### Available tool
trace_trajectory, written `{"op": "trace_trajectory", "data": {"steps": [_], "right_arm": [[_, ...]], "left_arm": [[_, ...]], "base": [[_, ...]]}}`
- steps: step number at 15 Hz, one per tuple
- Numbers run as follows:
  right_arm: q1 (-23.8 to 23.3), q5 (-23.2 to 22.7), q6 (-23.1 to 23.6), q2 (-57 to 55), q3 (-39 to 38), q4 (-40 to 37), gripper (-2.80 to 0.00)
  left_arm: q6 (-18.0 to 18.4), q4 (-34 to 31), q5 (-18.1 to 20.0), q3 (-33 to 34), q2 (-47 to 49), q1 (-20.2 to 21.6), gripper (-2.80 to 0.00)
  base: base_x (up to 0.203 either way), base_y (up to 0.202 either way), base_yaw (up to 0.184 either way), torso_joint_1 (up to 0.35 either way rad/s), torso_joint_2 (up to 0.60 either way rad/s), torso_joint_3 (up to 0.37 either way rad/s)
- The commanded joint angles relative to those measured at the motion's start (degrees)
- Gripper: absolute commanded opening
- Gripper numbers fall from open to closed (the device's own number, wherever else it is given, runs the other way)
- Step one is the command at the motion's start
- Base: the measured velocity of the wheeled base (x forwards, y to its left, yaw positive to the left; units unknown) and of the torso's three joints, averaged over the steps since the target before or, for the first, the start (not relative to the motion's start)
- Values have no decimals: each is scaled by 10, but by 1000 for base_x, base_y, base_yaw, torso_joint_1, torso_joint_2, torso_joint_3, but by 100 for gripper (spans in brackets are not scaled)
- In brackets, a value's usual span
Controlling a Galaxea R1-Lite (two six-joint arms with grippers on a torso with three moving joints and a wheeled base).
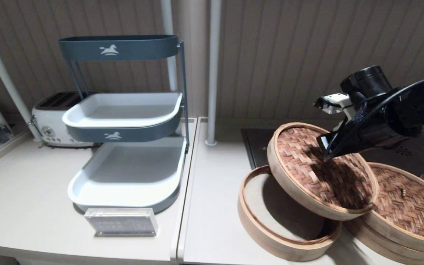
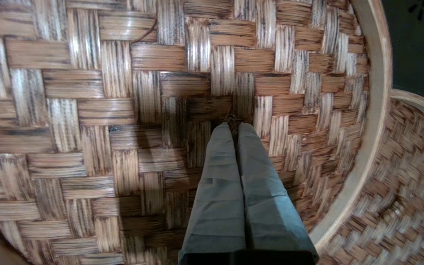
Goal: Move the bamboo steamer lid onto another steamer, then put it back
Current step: Put the steamer
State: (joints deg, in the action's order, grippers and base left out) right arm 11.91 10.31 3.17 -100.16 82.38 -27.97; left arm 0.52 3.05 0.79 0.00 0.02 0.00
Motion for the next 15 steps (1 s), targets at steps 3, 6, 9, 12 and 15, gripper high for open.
{"op": "trace_trajectory", "data": {"steps": [3,6,9,12,15], "right_arm": [[-26,1,20,13,10,-33,-280],[-47,1,41,22,26,-62,-280],[-74,0,58,31,25,-74,-280],[-108,-6,75,32,17,-74,-280],[-147,-37,84,29,14,-74,-280]], "left_arm": [[0,0,0,16,-1,0,-280],[0,0,0,16,-1,0,-280],[0,0,0,16,-1,0,-280],[0,0,0,16,-1,0,-280],[0,0,0,16,-1,0,-280]], "base": [[0,0,0,0,0,0],[0,0,0,0,0,0],[0,0,0,0,0,0],[0,0,0,0,0,0],[0,0,0,0,0,0]]}}
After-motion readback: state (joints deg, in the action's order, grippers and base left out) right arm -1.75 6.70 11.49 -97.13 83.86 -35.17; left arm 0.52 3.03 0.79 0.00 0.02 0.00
